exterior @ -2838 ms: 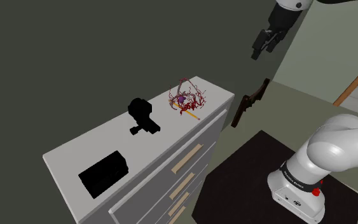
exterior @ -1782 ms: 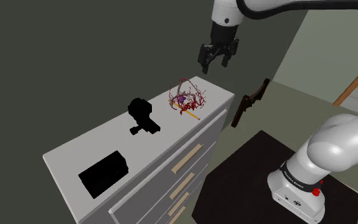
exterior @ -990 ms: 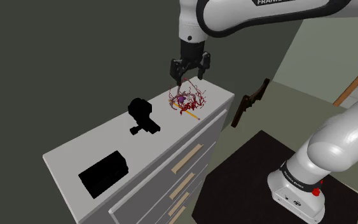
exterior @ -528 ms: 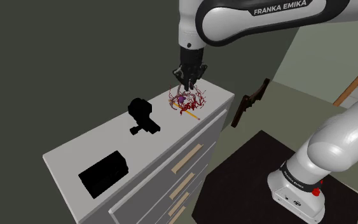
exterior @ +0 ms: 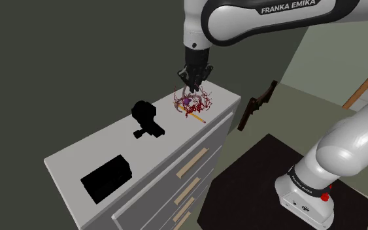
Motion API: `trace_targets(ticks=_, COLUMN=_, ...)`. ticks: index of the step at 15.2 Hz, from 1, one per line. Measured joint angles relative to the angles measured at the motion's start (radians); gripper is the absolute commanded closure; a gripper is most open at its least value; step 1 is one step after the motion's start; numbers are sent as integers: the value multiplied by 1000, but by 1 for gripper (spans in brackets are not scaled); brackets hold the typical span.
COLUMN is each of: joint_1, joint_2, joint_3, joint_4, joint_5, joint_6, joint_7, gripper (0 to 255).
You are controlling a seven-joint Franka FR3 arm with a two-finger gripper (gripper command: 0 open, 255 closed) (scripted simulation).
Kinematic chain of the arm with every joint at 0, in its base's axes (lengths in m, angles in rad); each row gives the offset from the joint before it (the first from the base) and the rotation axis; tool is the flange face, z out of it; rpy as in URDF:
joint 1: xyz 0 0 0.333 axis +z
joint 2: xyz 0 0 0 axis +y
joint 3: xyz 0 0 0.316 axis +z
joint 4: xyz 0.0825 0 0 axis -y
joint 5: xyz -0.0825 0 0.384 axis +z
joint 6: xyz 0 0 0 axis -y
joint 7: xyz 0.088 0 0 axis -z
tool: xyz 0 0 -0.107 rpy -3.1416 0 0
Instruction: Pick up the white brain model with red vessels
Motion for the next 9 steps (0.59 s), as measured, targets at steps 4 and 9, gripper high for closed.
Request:
trace_targets(ticks=4, joint_1=-1, joint_2=-3, joint_3=-2, joint_4=44, joint_5=1, joint_6=-47, joint_7=-5, gripper=255)
trace_targets(ticks=9, joint_1=-3, joint_2=0, joint_3=-4, joint_4=114, joint_5=0, joint_6=-114, joint_7=-9, gripper=255)
